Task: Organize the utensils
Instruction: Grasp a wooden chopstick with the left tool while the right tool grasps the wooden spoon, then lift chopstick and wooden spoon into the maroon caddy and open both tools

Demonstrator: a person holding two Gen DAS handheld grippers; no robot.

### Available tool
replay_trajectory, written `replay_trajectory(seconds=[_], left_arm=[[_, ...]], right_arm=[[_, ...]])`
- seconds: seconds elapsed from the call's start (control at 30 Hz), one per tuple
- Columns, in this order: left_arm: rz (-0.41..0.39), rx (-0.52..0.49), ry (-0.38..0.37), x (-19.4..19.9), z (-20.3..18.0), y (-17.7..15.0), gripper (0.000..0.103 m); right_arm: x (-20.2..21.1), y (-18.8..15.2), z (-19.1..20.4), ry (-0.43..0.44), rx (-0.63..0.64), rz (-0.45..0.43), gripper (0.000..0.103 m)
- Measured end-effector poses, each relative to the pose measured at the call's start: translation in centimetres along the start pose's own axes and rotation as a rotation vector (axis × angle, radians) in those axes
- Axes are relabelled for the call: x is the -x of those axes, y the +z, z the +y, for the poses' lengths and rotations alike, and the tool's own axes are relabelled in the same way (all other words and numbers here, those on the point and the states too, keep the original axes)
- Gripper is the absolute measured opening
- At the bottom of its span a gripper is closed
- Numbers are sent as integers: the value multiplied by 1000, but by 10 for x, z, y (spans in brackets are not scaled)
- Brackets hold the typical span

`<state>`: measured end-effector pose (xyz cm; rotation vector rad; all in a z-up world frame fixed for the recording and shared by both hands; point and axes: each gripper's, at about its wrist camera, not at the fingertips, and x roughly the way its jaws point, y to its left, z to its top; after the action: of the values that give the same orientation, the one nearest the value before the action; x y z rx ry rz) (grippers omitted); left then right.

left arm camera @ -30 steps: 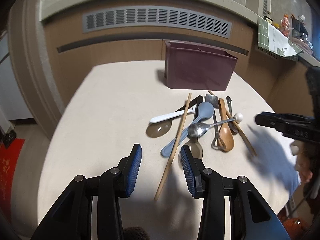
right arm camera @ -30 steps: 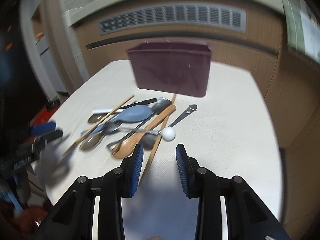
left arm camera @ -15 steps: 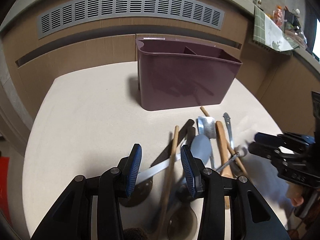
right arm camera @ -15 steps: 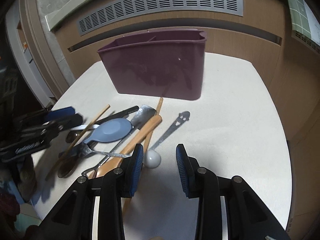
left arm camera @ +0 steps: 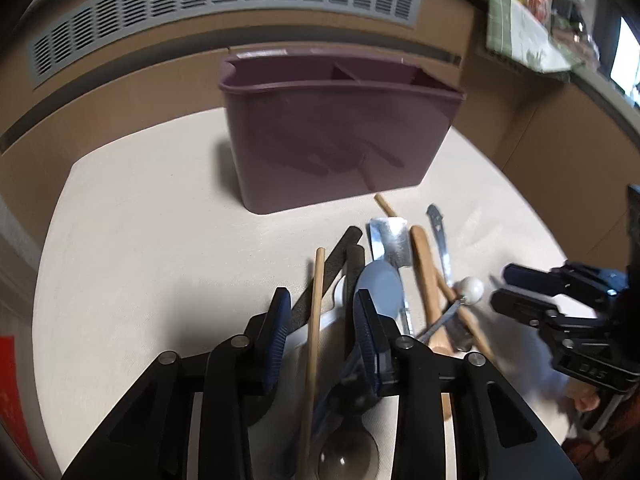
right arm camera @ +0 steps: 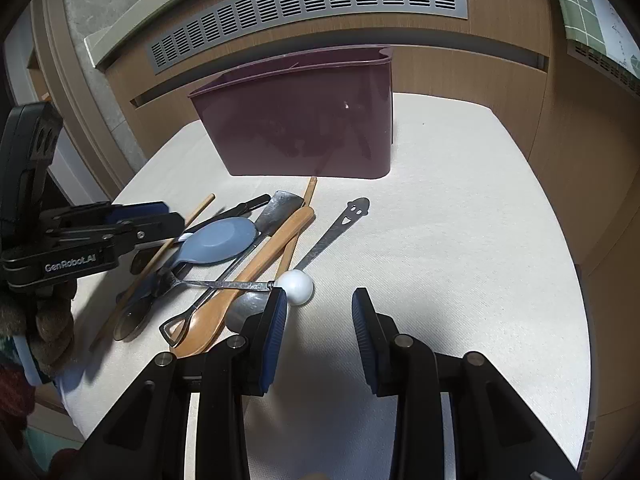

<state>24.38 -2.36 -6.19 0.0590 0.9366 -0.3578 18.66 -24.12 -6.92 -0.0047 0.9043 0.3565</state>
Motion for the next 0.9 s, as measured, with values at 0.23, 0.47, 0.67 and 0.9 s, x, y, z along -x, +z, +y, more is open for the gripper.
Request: replay_trajectory(seconds=[0.23,0.47,0.67,0.9], left_arm=[[66,109,-80,-19,20,5,17],[-115,185,-85,31,20,-8,6],[-302,281,-41,80,28,-25,6],[-348,310,-44,99,38,-31,6]], right_arm=[[3,-1,3,-8,17,-8,32],[6,9,19,13,50,-20,32],[-26,38,28,29,-10,14,31],[-64,52,40,-84,-4,94,20]])
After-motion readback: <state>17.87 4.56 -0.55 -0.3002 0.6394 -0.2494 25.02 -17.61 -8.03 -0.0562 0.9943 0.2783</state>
